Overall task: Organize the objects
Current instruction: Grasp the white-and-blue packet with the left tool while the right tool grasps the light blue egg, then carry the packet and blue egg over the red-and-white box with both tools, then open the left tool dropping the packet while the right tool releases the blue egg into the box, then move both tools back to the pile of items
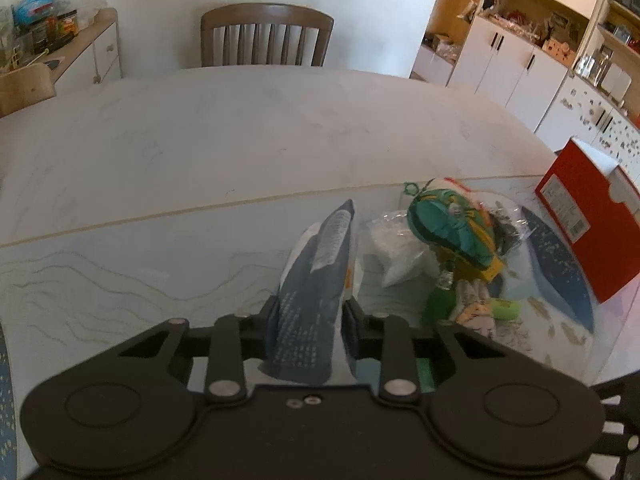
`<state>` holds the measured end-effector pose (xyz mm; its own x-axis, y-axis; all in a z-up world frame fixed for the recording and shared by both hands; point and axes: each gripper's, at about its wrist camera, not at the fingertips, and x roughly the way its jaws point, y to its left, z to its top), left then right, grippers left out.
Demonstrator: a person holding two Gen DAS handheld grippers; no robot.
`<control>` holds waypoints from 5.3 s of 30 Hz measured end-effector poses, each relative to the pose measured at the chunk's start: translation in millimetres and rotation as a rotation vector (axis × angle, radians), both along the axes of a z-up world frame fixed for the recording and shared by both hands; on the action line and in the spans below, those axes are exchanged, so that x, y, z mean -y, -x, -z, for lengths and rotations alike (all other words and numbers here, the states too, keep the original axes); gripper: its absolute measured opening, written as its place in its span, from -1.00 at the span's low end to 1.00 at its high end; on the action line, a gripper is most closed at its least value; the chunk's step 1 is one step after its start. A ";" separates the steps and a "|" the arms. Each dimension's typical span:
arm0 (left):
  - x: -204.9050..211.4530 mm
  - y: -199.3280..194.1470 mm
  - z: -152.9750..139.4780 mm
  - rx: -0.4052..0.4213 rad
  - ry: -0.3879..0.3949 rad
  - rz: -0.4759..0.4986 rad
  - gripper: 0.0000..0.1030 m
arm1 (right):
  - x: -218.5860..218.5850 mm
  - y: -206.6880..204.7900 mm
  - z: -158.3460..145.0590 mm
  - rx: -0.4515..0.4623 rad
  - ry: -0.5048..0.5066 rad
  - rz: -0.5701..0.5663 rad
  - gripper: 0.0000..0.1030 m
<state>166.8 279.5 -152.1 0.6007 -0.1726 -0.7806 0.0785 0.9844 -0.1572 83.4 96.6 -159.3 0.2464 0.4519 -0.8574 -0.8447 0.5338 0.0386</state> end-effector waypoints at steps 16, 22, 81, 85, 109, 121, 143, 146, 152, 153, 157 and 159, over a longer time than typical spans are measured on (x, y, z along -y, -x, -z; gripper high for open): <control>40.1 50.5 -78.2 0.075 0.076 -0.030 -0.41 | 67.0 0.9 -78.3 0.071 -0.146 0.143 -0.27; 84.3 58.9 -107.6 0.109 0.092 0.006 -0.40 | 117.7 3.5 -107.3 0.105 -0.174 0.204 -0.27; 439.6 -136.4 -45.3 -0.059 -0.146 0.297 -0.39 | 435.6 -159.9 -39.4 0.021 -0.003 0.636 -0.27; 448.3 -146.5 -33.7 -0.075 -0.189 0.297 -0.38 | 434.0 -166.5 -27.2 -0.018 0.031 0.627 -0.27; 467.5 -172.0 10.8 -0.251 -0.246 0.334 -0.27 | 439.6 -182.0 -12.4 -0.071 0.055 0.676 -0.22; 462.2 -168.0 3.1 -0.248 -0.270 0.334 0.28 | 458.0 -164.4 -43.4 -0.001 -0.097 0.710 0.30; 421.3 -104.1 -59.4 -0.105 -0.081 0.360 0.85 | 442.6 -80.6 -114.5 0.136 -0.230 0.789 0.53; 412.0 -87.4 -72.7 -0.059 -0.050 0.368 0.88 | 433.4 -69.5 -125.6 0.153 -0.259 0.797 0.56; 373.4 -64.3 -101.1 0.011 0.019 0.357 0.98 | 406.0 -48.4 -143.1 0.178 -0.286 0.794 0.64; 364.8 -60.2 -103.8 0.017 0.029 0.348 0.98 | 400.3 -45.0 -145.7 0.180 -0.292 0.791 0.64; 326.3 -41.3 -113.0 0.047 0.048 0.322 0.99 | 374.7 -34.4 -151.4 0.204 -0.295 0.787 0.65; 306.6 -31.7 -116.1 0.055 0.044 0.308 0.99 | 360.9 -30.9 -152.7 0.207 -0.299 0.786 0.65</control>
